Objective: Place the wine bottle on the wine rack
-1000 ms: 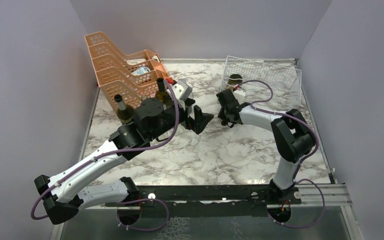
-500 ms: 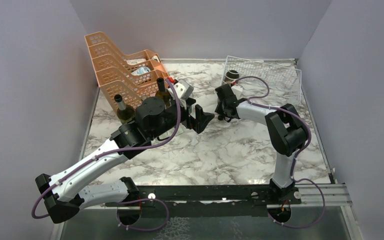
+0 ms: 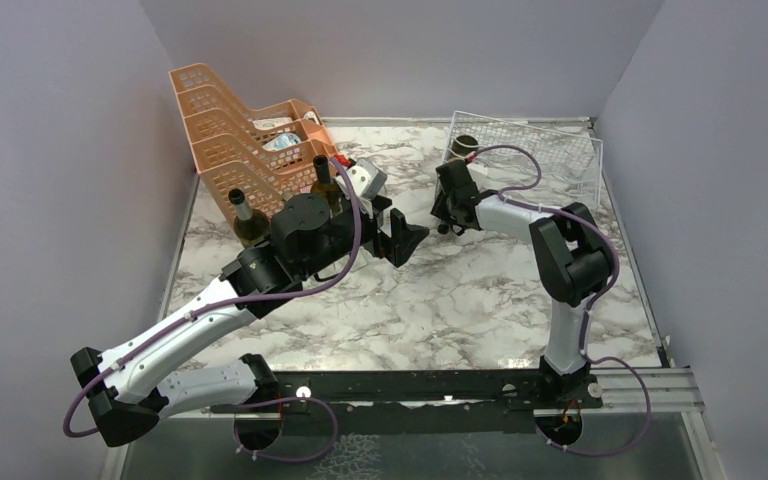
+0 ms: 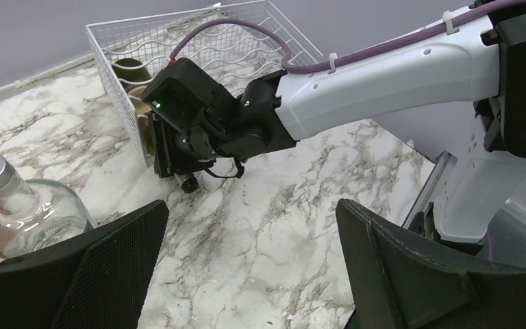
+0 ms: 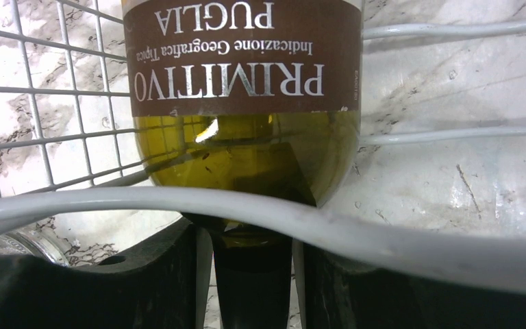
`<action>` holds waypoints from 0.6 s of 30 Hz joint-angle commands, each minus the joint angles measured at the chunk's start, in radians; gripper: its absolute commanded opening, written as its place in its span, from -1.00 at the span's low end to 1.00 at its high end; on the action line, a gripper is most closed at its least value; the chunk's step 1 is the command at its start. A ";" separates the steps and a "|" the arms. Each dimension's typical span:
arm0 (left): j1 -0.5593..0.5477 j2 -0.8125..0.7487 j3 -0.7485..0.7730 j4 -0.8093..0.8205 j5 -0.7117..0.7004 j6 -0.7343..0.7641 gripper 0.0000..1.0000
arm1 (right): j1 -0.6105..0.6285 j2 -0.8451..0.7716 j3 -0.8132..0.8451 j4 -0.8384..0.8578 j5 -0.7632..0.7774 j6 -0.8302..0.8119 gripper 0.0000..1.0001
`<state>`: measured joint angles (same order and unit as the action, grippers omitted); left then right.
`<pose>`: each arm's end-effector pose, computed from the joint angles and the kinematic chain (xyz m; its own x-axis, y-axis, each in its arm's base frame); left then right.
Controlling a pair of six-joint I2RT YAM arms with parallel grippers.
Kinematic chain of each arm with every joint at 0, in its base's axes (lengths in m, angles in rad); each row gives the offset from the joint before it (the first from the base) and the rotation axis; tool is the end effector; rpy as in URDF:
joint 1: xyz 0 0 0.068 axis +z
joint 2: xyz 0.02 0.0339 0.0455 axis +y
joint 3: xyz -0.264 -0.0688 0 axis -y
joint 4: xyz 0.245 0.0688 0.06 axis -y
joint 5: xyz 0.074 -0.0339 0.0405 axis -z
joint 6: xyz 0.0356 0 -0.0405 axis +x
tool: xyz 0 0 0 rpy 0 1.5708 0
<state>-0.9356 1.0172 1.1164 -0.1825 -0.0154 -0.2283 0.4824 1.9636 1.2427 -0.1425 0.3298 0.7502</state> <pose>0.1359 -0.1834 0.4129 -0.2282 -0.0718 -0.9710 0.7639 0.6051 -0.2243 0.3727 0.1822 0.1589 -0.6647 0.3801 -0.6432 0.2744 0.9250 0.2630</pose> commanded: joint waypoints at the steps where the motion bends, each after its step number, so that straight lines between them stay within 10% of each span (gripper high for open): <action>1: 0.000 -0.001 0.022 -0.001 -0.005 -0.017 0.98 | -0.009 0.024 0.052 0.046 -0.018 -0.030 -0.04; 18: 0.000 -0.052 0.015 -0.022 -0.080 0.020 0.98 | -0.010 -0.251 -0.099 -0.009 -0.129 -0.116 0.58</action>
<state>-0.9356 0.9989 1.1164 -0.1932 -0.0372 -0.2260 0.4740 1.8179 1.1934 -0.1505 0.2668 0.7025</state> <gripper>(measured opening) 0.988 0.784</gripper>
